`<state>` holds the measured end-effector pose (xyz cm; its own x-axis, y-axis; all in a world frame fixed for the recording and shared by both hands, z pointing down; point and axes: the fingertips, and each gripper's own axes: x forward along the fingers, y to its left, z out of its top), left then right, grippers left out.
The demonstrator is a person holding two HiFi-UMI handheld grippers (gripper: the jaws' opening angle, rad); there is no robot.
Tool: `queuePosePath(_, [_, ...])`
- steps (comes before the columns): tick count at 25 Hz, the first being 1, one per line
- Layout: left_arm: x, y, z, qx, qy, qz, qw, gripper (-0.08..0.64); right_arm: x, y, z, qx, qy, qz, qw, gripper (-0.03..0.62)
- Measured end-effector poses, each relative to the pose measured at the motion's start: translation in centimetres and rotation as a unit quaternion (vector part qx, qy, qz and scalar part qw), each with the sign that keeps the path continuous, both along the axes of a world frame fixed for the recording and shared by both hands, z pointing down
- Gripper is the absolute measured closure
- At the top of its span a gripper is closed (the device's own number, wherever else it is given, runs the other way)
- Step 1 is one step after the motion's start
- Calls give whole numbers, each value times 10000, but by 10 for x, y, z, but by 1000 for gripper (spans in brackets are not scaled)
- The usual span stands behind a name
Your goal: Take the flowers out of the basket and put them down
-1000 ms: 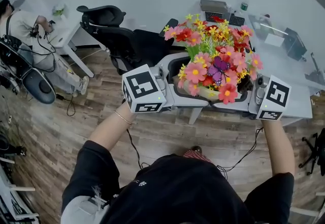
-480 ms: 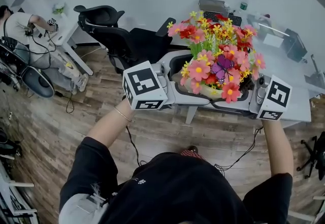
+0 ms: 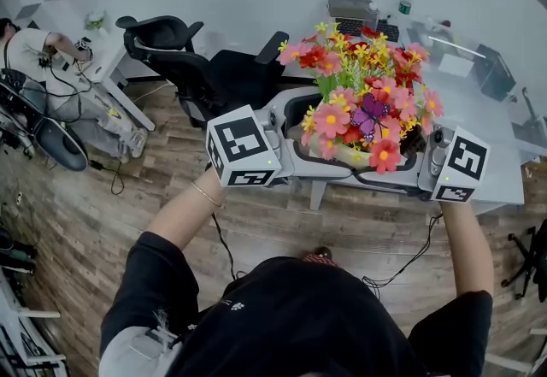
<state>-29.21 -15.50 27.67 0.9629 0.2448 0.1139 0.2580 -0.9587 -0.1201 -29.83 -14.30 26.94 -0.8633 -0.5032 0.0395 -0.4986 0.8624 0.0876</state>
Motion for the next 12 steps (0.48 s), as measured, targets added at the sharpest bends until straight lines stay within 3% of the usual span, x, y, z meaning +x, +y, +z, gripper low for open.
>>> queuePosePath(12, [0,-2,1,27,22,-87,10000,39,0,-2,2,13,37,-82,10000,130])
